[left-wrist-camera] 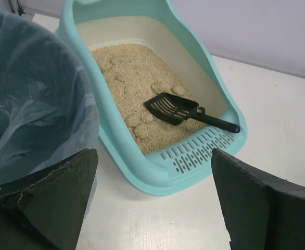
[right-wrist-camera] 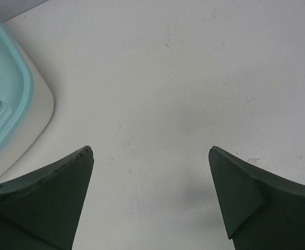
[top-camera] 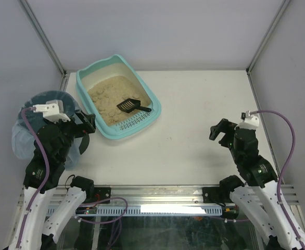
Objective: Clean the litter box
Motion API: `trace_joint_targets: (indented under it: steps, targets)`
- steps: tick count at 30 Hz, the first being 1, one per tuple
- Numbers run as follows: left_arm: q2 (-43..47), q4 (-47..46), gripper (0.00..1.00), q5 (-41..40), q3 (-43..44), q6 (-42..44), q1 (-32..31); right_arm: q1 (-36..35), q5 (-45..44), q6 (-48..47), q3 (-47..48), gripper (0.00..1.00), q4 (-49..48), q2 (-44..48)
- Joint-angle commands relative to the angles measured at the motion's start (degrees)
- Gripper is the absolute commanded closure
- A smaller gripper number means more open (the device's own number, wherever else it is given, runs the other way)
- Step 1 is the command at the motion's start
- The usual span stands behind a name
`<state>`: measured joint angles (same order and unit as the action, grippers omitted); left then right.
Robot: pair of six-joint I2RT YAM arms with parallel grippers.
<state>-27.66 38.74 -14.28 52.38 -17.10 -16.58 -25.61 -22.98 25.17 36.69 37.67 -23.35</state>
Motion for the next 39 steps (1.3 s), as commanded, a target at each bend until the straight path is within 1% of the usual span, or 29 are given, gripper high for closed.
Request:
trace_joint_targets:
  steps: [1,5,8,10,13,15,16,18,20,21,25,27,29,31,33,36,39]
  targets:
    - [-3.94,2.48,0.05,2.55,8.48,1.08,2.49,6.16,5.0,-0.57,7.37,0.03,2.59,-6.17]
    - [-7.52,4.98,0.03,2.82,14.71,1.78,4.27,11.0,7.45,-0.83,12.14,0.02,5.53,-13.2]
    - [-9.58,6.24,0.02,2.49,18.33,1.74,5.27,13.43,9.8,-0.46,13.98,0.03,5.82,-17.64]
    - [-10.77,7.16,0.02,2.58,20.37,1.66,5.73,14.6,11.86,0.37,14.57,0.02,5.49,-20.28]
    - [-13.02,9.9,0.01,1.0,23.58,1.36,6.21,15.93,17.05,0.67,15.54,0.01,4.35,-25.23]
    - [-14.74,11.7,0.01,-0.66,24.73,1.03,6.42,16.52,22.34,0.56,16.1,0.0,3.27,-28.65]
    - [-15.55,12.49,0.01,-0.89,25.06,0.97,6.45,16.7,26.6,0.36,16.01,0.0,2.07,-30.13]
    - [-17.13,13.52,0.01,-1.31,25.4,0.73,6.56,17.02,33.52,1.03,15.18,0.0,-1.99,-32.64]
    - [-18.26,14.09,0.01,-2.48,25.19,0.14,6.73,16.91,38.29,1.98,13.57,0.0,-7.28,-34.12]
    - [-18.56,14.06,0.01,-3.22,24.9,-0.1,6.8,16.57,39.94,4.66,13.23,0.0,-10.14,-34.82]
    - [-18.9,13.3,0.01,-4.93,23.62,-0.22,6.89,13.48,44.19,9.94,12.5,0.01,-19.83,-39.16]
    - [-18.63,12.77,0.01,-5.95,23.13,-0.06,6.97,11.6,46.43,12.57,12.14,0.05,-26.35,-41.81]
    - [-18.13,12.13,0.01,-6.97,22.52,0.48,6.95,9.36,48.25,13.27,13.01,0.08,-32.12,-45.41]
    - [-17.59,12.04,0.01,-7.83,21.85,0.61,7.04,7.24,49.31,11.19,16.13,0.09,-35.31,-50.95]
    - [-16.71,11.66,0.01,-8.21,20.9,0.59,7.06,5.37,51.49,6.88,21.09,0.1,-36.11,-57.0]
    - [-14.63,10.02,0.01,-7.98,19.29,0.39,7.11,3.1,54.54,1.94,30.56,0.11,-34.31,-66.97]
    - [-12.24,8.34,0.01,-7.94,17.64,0.42,7.16,1.31,54.69,-2.44,39.06,0.11,-32.85,-75.05]
